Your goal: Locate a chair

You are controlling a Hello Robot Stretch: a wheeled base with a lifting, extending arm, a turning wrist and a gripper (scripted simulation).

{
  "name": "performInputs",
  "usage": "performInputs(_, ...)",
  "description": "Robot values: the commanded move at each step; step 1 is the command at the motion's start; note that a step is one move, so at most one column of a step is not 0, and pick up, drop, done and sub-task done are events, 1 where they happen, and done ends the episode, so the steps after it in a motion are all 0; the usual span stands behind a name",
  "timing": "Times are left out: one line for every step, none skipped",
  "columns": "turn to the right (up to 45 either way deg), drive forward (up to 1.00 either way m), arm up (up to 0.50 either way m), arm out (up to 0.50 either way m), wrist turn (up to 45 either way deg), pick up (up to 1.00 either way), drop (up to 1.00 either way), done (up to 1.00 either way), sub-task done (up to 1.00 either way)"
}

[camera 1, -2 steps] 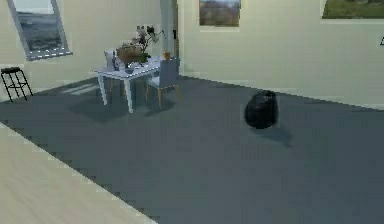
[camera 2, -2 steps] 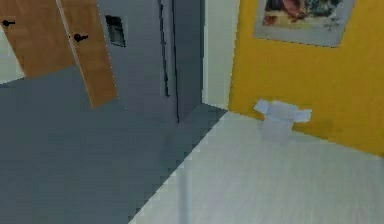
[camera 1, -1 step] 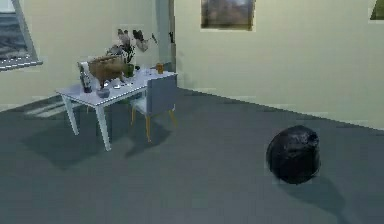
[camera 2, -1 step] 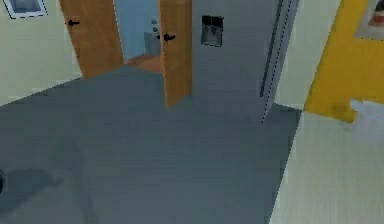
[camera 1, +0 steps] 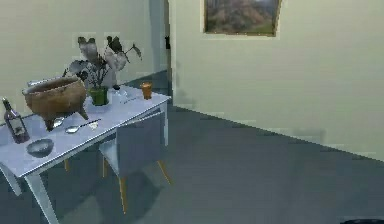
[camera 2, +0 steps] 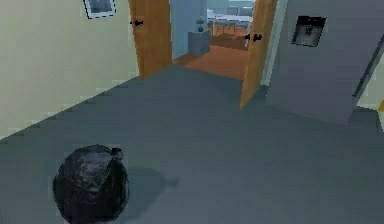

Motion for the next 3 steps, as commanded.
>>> performInputs(-6.0,0.00,0.00,0.00,0.0,0.00,0.00,0.00,0.00)
performInputs(0.0,0.40,0.00,0.00,0.0,0.00,0.00,0.00,0.00)
performInputs(-18.0,0.00,0.00,0.00,0.0,0.00,0.00,0.00,0.00)
